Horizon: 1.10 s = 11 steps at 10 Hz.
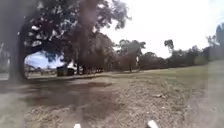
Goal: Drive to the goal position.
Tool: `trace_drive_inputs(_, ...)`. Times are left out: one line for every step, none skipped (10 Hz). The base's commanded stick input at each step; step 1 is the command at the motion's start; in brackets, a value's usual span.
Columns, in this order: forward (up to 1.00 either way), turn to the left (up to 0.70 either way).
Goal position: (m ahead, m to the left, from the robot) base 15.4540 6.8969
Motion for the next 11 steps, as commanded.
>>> trace_drive_inputs(0.70, 0.00)
trace_drive_inputs(0.70, 0.00)
trace_drive_inputs(0.70, 0.00)
trace_drive_inputs(0.70, 0.00)
trace_drive_inputs(0.70, 0.00)
trace_drive_inputs(0.70, 0.00)
trace_drive_inputs(0.70, 0.00)
trace_drive_inputs(0.70, 0.00)
trace_drive_inputs(0.70, 0.00)
trace_drive_inputs(0.70, 0.00)
trace_drive_inputs(0.70, 0.00)
